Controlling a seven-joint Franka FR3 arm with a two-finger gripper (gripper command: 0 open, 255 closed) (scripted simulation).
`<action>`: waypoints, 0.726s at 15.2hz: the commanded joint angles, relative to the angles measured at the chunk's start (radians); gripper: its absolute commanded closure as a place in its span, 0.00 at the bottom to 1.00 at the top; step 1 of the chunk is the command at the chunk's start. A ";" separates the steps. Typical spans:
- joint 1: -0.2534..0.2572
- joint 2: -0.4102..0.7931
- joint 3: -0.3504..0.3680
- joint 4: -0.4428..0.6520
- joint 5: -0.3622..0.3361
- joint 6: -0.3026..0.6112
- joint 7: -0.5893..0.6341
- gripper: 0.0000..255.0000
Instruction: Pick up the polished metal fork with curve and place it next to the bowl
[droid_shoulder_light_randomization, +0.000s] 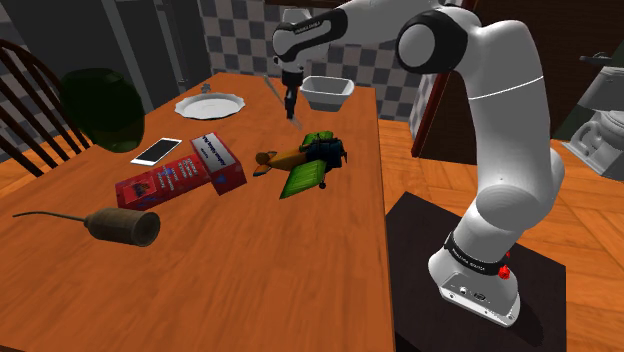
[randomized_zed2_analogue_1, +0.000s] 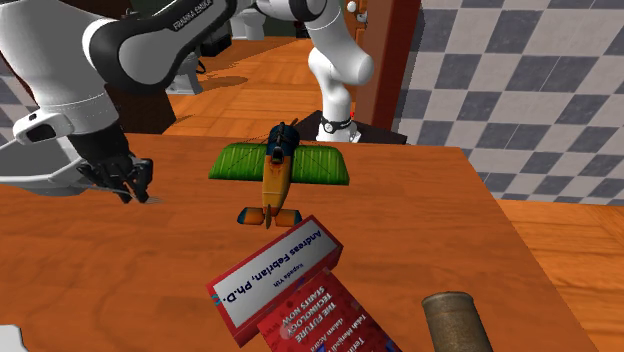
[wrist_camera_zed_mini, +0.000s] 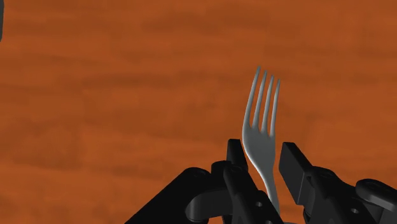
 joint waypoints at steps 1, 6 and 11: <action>-0.001 0.011 0.000 -0.013 0.001 0.024 -0.003 1.00; 0.052 -0.169 -0.009 -0.402 0.029 0.558 0.122 0.00; 0.072 -0.138 -0.015 -0.443 0.035 0.709 0.157 0.00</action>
